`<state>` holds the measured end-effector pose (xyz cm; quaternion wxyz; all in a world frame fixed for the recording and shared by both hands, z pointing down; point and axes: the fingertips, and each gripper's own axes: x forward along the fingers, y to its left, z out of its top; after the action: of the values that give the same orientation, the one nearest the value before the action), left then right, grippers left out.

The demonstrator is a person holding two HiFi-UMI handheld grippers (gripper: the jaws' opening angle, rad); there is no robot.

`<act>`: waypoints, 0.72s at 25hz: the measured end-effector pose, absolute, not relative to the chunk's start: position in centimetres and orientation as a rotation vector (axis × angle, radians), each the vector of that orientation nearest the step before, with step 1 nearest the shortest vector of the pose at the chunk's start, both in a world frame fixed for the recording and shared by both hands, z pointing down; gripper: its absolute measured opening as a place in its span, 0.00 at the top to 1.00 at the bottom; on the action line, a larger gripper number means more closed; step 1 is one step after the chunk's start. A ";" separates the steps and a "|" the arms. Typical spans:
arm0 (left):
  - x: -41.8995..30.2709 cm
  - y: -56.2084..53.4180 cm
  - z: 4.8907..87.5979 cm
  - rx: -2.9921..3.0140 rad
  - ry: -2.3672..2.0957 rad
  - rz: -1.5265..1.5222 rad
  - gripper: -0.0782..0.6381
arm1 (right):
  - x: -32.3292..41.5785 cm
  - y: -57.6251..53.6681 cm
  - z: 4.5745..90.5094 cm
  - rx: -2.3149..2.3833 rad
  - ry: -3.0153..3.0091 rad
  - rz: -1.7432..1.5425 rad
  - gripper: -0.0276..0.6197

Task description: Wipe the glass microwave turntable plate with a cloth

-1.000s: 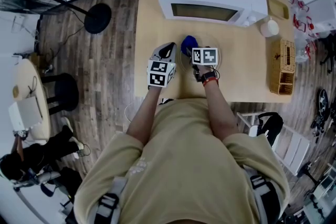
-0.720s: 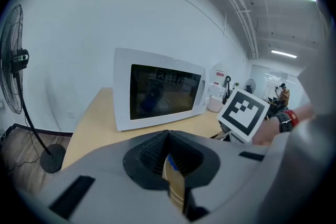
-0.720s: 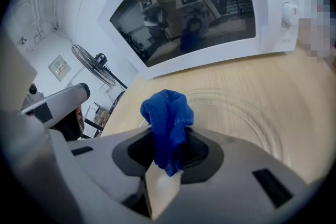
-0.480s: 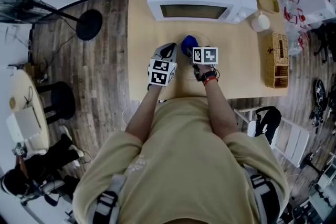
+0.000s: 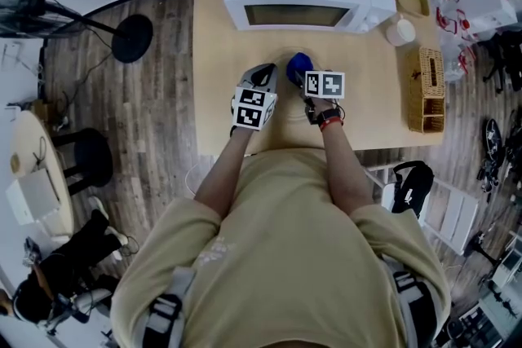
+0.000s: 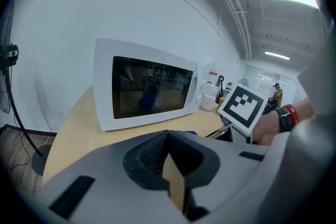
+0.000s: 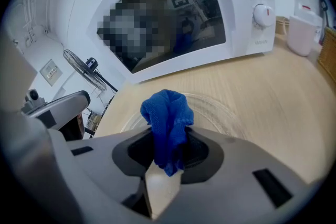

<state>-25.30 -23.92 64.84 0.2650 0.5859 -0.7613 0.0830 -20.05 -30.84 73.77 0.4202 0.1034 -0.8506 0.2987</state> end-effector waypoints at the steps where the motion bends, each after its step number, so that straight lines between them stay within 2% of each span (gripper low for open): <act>1: -25.2 -24.0 64.8 1.584 -2.055 0.222 0.87 | -19.8 -31.1 73.8 0.268 -2.131 0.750 0.77; 18: -23.8 -24.1 65.5 1.594 -2.025 0.207 0.87 | -15.5 -35.5 73.7 0.432 -2.120 0.797 0.77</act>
<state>-23.79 -24.08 65.49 0.2747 0.5930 -0.7530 0.0770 -15.54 -35.49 73.70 0.4057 0.1712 -0.8404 0.3160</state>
